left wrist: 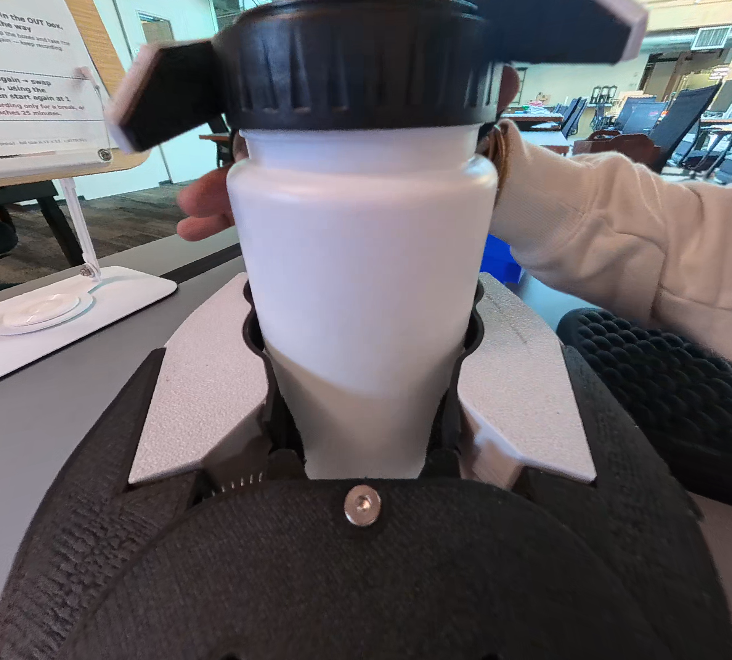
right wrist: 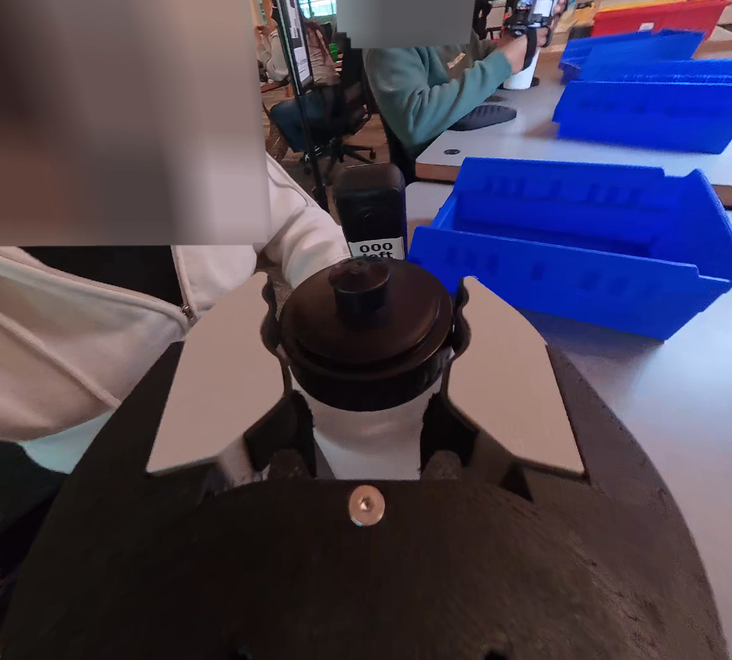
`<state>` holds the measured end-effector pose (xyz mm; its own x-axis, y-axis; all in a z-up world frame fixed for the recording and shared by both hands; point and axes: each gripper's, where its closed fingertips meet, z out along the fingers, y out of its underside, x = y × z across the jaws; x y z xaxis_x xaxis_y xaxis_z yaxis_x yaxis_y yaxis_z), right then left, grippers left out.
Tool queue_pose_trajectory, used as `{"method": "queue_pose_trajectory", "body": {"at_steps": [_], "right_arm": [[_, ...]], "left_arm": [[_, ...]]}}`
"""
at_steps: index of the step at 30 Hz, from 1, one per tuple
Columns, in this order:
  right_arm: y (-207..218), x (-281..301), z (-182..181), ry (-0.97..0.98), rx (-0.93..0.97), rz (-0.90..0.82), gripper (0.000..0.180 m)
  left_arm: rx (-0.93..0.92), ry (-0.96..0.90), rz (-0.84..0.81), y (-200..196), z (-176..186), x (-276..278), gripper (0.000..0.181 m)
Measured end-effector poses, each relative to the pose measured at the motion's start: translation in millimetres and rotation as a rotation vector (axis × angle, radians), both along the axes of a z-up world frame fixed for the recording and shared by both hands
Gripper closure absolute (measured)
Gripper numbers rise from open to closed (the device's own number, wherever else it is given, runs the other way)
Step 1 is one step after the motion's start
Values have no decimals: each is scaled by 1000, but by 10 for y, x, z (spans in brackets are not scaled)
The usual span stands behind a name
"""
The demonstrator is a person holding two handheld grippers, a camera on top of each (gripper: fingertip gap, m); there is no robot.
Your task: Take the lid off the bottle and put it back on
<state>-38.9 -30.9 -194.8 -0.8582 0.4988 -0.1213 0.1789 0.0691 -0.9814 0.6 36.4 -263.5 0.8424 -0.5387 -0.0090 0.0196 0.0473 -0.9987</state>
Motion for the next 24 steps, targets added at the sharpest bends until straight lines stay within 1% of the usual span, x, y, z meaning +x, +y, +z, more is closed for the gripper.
{"method": "queue_pose_trajectory", "body": {"at_steps": [2,4,6,8,10,11,12,14,15,17,19,22,24], "right_arm": [[2,-34,4,6,-4,-66,94],[35,-68,9,27,-17,-192,94],[90,-105,14,43,-26,-370,94],[170,-150,8,37,-23,-609,94],[250,-166,-16,9,23,-852,94],[259,-156,-28,-1,54,-911,93],[234,-147,-48,3,107,-903,88],[208,-172,23,66,117,-837,43],[197,-173,90,113,91,-780,34],[131,-120,167,179,49,-604,36],[75,-54,135,177,42,-439,49],[16,-25,-9,111,57,-286,56],[-13,-16,-33,98,39,-242,71]], "left_arm": [[0,-2,11,-3,0,-9,80],[-3,4,36,6,-3,-17,80],[-7,12,60,15,-6,-20,80],[-11,13,81,24,-8,-26,80],[-5,17,75,17,-5,-14,80],[-1,22,69,10,-2,-5,80],[-3,20,72,10,-4,-7,80],[-7,8,53,4,-5,-2,80],[-2,0,30,-11,0,9,80],[6,-14,-25,-49,8,44,80],[9,-19,-67,-80,11,78,80],[22,-23,-112,-121,16,140,80],[22,-22,-119,-131,15,156,80]]}}
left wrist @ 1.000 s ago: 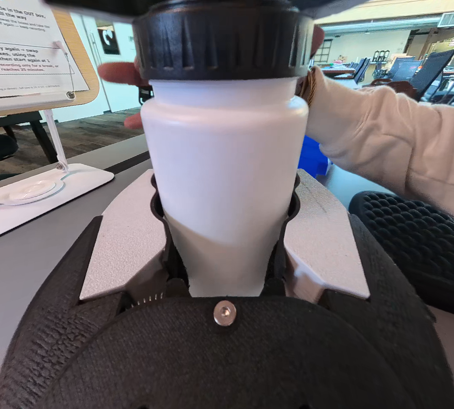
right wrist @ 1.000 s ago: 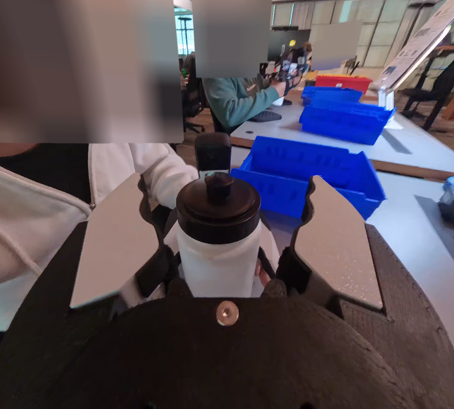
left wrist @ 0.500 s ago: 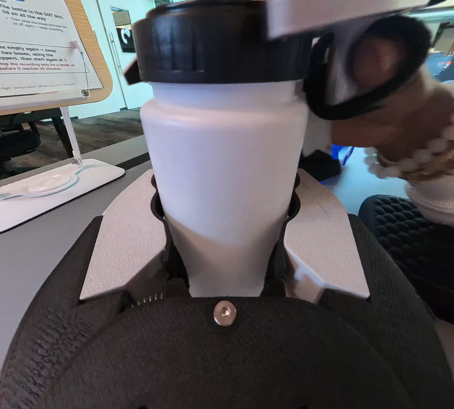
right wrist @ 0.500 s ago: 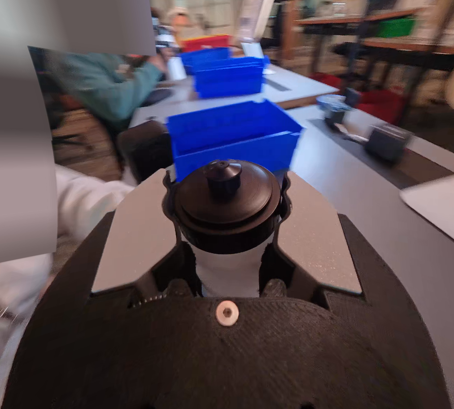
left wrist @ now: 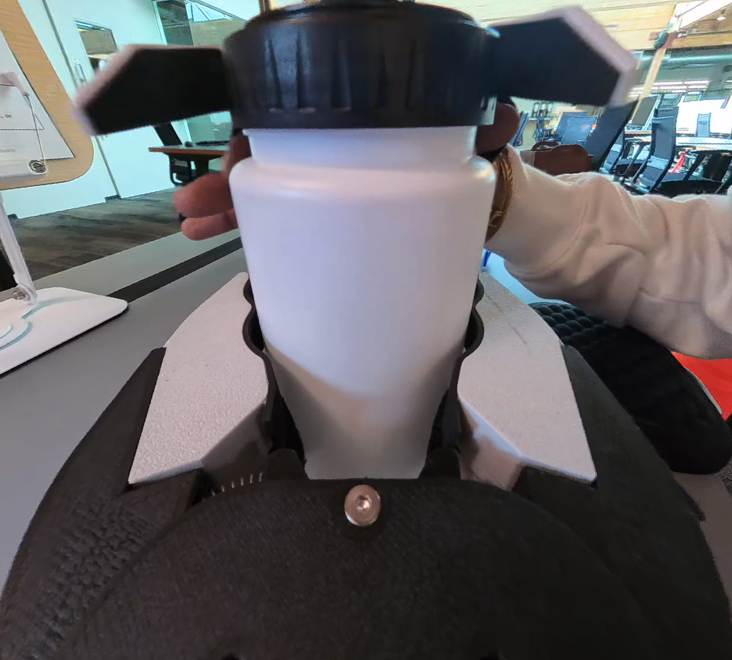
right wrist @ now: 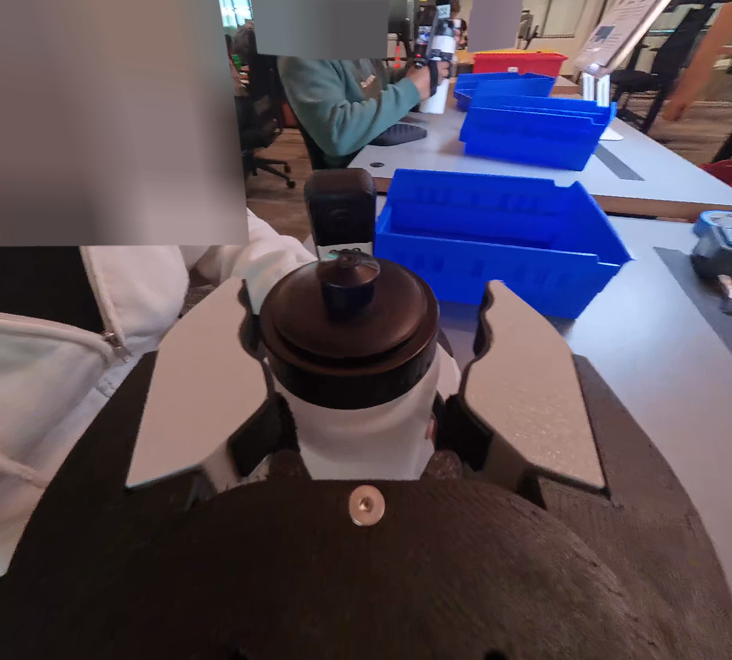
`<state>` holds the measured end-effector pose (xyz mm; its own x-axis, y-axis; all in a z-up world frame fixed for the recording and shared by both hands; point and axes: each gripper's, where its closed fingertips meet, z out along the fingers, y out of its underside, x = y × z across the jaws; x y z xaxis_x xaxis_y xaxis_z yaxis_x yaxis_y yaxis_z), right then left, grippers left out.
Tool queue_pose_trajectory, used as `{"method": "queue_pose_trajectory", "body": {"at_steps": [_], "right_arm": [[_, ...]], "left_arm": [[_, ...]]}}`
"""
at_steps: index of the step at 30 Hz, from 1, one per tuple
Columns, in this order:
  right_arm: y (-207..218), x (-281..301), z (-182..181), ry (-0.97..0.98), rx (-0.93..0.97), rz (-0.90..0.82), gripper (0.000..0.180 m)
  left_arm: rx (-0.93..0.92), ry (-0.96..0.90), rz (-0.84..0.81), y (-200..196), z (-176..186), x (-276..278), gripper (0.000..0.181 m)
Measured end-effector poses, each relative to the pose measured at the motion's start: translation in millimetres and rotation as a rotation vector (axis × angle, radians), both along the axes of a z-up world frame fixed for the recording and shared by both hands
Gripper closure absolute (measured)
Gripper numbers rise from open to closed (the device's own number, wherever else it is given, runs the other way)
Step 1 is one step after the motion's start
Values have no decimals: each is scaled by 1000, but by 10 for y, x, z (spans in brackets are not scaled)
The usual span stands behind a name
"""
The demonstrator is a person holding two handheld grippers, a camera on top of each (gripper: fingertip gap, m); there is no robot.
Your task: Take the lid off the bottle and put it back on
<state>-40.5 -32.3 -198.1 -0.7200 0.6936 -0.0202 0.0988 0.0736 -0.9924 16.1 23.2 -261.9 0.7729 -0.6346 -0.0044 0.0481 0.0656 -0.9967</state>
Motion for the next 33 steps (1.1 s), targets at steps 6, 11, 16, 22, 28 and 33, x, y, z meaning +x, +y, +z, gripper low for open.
{"method": "queue_pose_trajectory", "body": {"at_steps": [6,11,16,22,28,33], "right_arm": [[45,-19,22,33,-4,-288,94],[230,-13,9,25,30,-821,94],[22,-32,177,182,92,-549,63],[-169,134,50,81,48,7,51],[-162,134,-11,-58,-36,56,91],[-11,96,-40,3,17,-348,92]], "left_arm": [[0,14,80,14,-4,-29,80],[5,28,100,14,-4,8,80],[-3,3,16,-37,-3,64,80],[1,-3,-66,-108,0,138,80],[0,-9,-45,-100,1,112,80],[0,12,-26,-84,-9,137,80]]}}
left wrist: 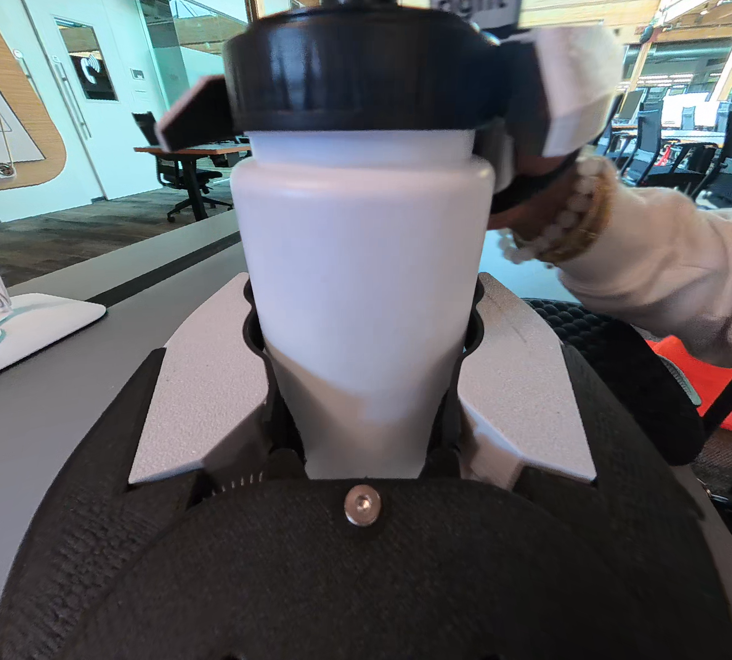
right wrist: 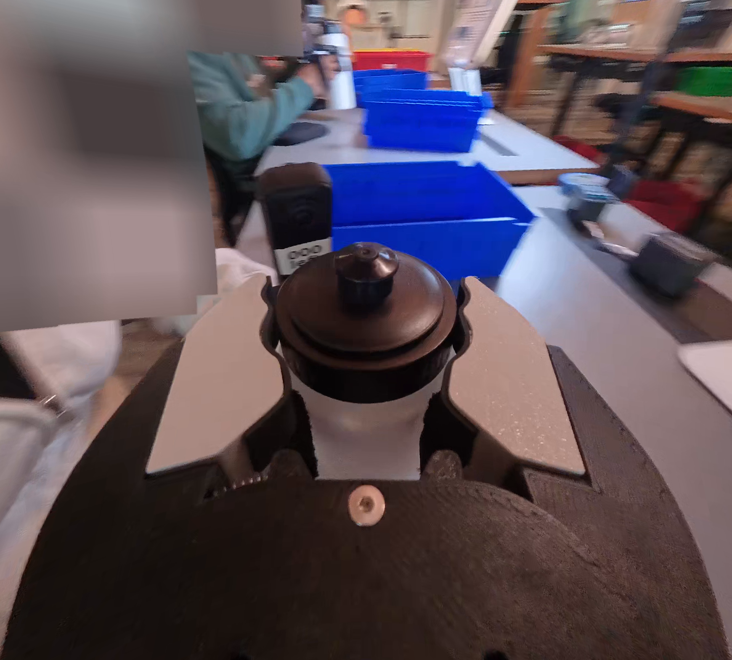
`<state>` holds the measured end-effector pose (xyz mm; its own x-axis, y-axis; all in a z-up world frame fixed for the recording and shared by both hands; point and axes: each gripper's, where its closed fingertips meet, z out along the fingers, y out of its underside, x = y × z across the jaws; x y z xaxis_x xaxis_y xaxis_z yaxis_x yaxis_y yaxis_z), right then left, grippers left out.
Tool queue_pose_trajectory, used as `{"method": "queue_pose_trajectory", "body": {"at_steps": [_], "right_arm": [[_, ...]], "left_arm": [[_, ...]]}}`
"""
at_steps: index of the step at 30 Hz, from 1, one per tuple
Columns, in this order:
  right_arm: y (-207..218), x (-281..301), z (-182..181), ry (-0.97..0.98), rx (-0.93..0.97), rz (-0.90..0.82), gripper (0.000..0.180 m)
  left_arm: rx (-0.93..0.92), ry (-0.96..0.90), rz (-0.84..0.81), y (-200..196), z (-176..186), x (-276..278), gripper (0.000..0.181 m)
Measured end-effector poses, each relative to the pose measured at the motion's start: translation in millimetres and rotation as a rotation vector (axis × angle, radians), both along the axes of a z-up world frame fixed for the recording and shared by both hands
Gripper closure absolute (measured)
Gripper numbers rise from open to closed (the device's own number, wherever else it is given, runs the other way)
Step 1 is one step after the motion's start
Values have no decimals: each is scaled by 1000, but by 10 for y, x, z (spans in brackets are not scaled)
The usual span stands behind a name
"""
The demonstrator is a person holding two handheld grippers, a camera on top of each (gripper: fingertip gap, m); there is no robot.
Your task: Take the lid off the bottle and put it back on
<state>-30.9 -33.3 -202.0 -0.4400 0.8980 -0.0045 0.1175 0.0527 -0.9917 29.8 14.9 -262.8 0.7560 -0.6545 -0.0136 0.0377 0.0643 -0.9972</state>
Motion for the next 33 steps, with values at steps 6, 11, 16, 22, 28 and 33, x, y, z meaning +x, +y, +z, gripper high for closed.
{"method": "queue_pose_trajectory", "body": {"at_steps": [6,11,16,22,28,33], "right_arm": [[55,187,-41,3,75,-407,84],[1,439,-41,18,135,-434,108],[124,366,94,114,73,-313,80],[-94,15,-3,32,-33,121,57],[6,-45,-39,-17,22,78,92],[87,172,-52,57,48,-134,91]], "left_arm": [[-7,-11,35,21,1,-49,80],[-13,-22,62,55,5,-107,80],[-5,-3,52,55,-1,-59,80],[-5,-4,41,44,0,-58,80],[-9,1,56,49,-4,-70,80],[-4,10,60,52,-4,-54,80]]}}
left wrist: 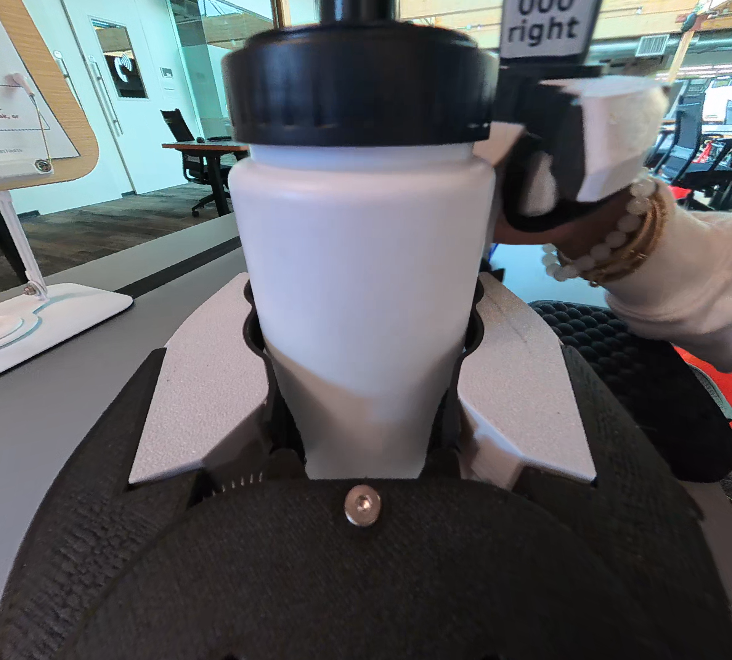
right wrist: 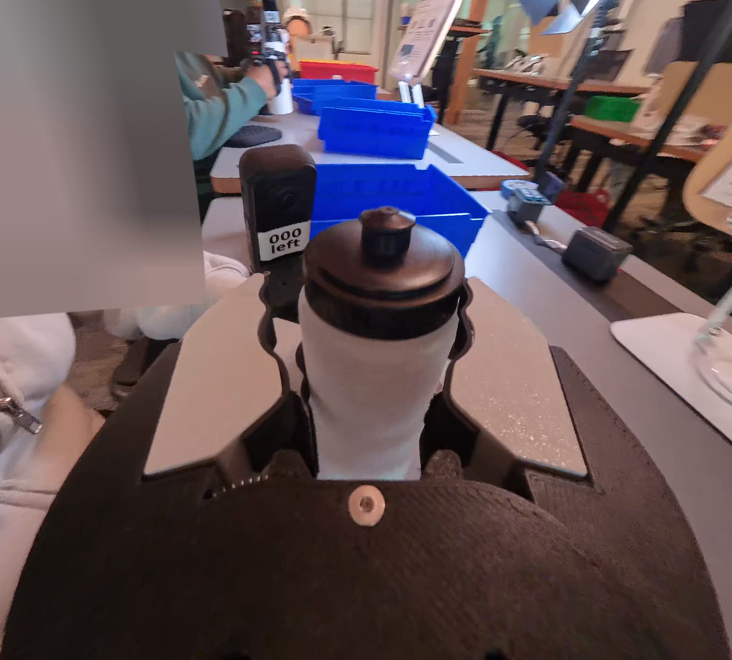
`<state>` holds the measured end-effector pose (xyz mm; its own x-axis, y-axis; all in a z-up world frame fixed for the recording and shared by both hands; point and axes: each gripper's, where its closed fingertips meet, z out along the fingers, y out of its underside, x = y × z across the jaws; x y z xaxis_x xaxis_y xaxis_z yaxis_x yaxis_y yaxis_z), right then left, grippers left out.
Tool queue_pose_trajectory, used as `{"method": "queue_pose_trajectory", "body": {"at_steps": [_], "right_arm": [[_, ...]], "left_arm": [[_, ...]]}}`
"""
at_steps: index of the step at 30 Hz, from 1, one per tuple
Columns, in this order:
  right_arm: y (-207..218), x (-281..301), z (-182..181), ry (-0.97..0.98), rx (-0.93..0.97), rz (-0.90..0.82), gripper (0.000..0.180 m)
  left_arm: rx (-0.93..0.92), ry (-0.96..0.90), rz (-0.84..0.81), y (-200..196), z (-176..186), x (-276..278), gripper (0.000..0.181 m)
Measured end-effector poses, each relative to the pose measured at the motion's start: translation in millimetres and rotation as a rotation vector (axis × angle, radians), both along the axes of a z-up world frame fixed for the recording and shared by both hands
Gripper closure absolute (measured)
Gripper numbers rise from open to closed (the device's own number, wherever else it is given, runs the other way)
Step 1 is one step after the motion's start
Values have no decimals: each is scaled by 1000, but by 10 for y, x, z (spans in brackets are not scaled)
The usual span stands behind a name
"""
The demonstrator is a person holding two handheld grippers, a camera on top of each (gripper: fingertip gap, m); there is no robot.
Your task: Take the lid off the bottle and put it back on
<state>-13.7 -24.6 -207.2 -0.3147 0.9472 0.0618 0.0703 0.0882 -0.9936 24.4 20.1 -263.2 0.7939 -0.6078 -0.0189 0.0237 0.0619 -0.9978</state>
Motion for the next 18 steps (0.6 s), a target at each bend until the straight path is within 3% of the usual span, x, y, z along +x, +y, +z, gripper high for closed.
{"method": "queue_pose_trajectory", "body": {"at_steps": [5,7,9,11,14,18], "right_arm": [[-17,245,-32,31,84,-162,95],[-54,327,-25,45,116,-182,107],[-113,403,4,70,133,-145,133],[-72,418,83,110,101,-137,129],[72,336,234,186,47,-116,107],[-12,53,260,176,-68,109,73]], "left_arm": [[-3,-9,10,5,1,-19,80],[-5,-16,17,8,4,-41,81],[-6,-16,19,14,3,-48,80],[-5,-9,20,17,1,-34,80],[-5,-10,18,15,1,-36,80],[-6,-8,13,14,1,-32,80]]}}
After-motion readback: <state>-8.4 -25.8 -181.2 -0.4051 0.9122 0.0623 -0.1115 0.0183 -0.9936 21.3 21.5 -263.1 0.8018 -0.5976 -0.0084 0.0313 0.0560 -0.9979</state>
